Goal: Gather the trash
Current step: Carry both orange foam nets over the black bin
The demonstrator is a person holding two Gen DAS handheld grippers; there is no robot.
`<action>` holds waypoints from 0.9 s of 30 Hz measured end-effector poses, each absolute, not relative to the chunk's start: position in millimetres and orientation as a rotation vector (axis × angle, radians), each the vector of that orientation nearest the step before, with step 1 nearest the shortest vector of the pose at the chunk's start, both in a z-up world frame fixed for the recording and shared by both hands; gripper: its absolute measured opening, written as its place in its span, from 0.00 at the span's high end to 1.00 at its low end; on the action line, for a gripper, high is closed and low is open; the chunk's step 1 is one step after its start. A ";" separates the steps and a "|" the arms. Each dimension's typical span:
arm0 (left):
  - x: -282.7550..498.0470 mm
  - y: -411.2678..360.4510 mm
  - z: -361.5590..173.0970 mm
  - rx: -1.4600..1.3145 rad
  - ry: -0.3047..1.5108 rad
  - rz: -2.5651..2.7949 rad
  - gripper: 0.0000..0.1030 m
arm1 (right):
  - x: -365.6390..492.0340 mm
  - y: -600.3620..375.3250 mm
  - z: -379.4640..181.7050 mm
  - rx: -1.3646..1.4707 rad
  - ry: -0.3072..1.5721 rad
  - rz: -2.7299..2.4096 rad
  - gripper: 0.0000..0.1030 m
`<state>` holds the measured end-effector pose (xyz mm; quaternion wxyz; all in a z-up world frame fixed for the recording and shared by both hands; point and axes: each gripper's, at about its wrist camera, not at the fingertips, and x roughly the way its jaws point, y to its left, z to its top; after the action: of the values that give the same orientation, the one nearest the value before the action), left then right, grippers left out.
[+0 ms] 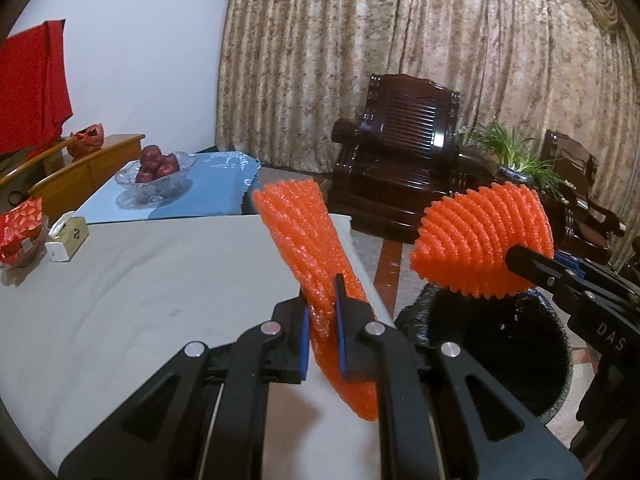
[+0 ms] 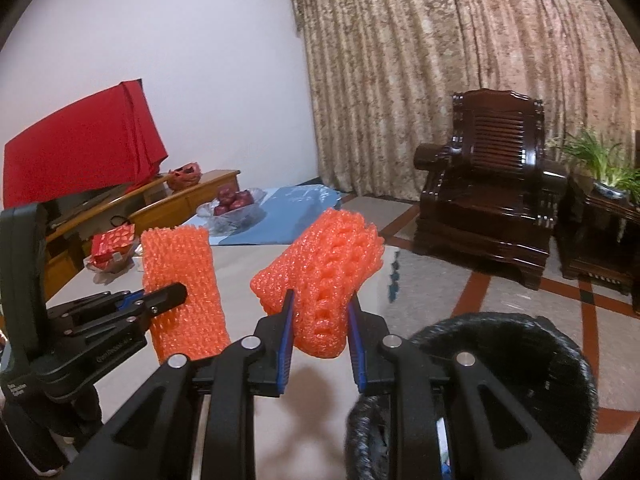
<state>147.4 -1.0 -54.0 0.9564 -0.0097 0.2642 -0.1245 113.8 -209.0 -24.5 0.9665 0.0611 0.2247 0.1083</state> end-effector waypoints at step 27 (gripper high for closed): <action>138.1 -119.1 -71.0 0.054 0.561 -0.490 0.91 | 57.7 -320.7 -40.4 0.169 0.463 -0.030 0.77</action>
<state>138.1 -119.1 -71.0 0.9310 0.0265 0.2742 -0.2394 57.7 -320.7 -40.4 0.9697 0.0836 0.2290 -0.0147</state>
